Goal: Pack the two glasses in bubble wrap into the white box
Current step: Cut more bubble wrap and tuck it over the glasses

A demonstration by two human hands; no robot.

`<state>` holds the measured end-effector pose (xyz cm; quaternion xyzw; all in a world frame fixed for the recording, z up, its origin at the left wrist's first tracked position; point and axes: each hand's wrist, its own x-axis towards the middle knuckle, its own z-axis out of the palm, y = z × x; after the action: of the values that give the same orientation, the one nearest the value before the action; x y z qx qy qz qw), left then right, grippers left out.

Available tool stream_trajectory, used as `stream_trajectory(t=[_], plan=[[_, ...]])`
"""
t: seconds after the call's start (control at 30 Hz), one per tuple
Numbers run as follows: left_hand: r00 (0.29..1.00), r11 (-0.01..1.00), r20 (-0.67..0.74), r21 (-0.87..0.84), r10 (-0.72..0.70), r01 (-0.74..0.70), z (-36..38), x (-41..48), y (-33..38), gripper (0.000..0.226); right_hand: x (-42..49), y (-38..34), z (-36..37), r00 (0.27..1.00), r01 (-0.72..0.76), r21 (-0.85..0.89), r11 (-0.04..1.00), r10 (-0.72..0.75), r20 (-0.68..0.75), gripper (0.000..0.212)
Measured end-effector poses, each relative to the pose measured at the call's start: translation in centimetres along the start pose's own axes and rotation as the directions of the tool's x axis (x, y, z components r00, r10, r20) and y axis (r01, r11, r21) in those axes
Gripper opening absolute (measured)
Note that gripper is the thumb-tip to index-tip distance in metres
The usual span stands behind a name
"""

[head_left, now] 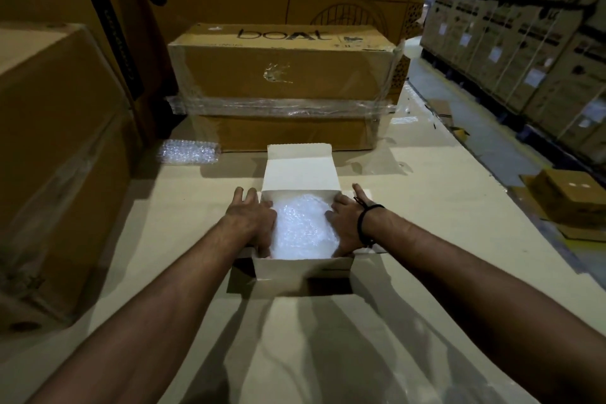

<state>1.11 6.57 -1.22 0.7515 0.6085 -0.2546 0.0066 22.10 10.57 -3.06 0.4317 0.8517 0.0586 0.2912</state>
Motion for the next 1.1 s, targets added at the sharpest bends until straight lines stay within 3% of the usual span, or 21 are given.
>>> stream_trajectory(t=[0.17, 0.23, 0.33, 0.4, 0.5, 0.63, 0.7, 0.77, 0.87, 1.1], plan=[[1.000, 0.998, -0.017, -0.055, 0.015, -0.015, 0.1, -0.5, -0.4, 0.055, -0.7, 0.0, -0.5, 1.000, -0.012, -0.025, 1.000, 0.012, 0.013, 0.103], [1.000, 0.991, -0.024, -0.132, 0.017, -0.020, 0.1, -1.0, -0.9, 0.054, -1.8, 0.5, -1.3, 1.000, -0.001, 0.065, 0.998, 0.001, -0.009, 0.100], [0.998, 0.954, -0.060, -0.301, 0.004, -0.022, 0.1, -2.1, -2.0, 0.052, -3.3, 0.8, -1.9, 0.986, 0.085, 0.247, 0.965, -0.045, -0.160, 0.078], [0.992, 0.934, -0.126, -0.355, 0.001, -0.046, 0.2, -2.5, -1.8, 0.044, -3.6, 0.1, -1.8, 0.966, 0.173, 0.264, 0.949, -0.111, -0.234, 0.060], [0.980, 0.942, -0.201, -0.328, 0.002, -0.069, 0.5, -2.7, -0.1, 0.043, -3.1, -1.3, -1.3, 0.970, 0.189, 0.210, 0.959, -0.149, -0.194, 0.047], [0.976, 0.946, -0.214, -0.321, -0.034, -0.037, 1.5, -2.3, 0.9, 0.045, -2.6, -2.0, -0.8, 0.982, 0.160, 0.202, 0.966, -0.135, -0.132, 0.051], [0.975, 0.949, -0.220, -0.314, -0.041, -0.031, 1.8, -2.3, 0.6, 0.047, -3.2, -1.7, -0.8, 0.980, 0.143, 0.242, 0.960, -0.103, -0.169, 0.056], [0.968, 0.946, -0.246, -0.323, -0.054, -0.029, 2.1, -2.4, 0.1, 0.050, -3.8, -0.8, -0.8, 0.978, 0.069, 0.276, 0.959, -0.010, -0.208, 0.071], [0.960, 0.946, -0.269, -0.324, -0.072, -0.020, 2.2, -2.9, -0.2, 0.052, -4.0, 0.2, -0.5, 0.988, -0.061, 0.186, 0.981, 0.086, -0.129, 0.086], [0.964, 0.961, -0.255, -0.277, -0.071, -0.002, 1.8, -3.1, 1.0, 0.043, -3.1, -1.7, -0.3, 0.992, -0.115, 0.103, 0.988, 0.119, -0.033, 0.073]])
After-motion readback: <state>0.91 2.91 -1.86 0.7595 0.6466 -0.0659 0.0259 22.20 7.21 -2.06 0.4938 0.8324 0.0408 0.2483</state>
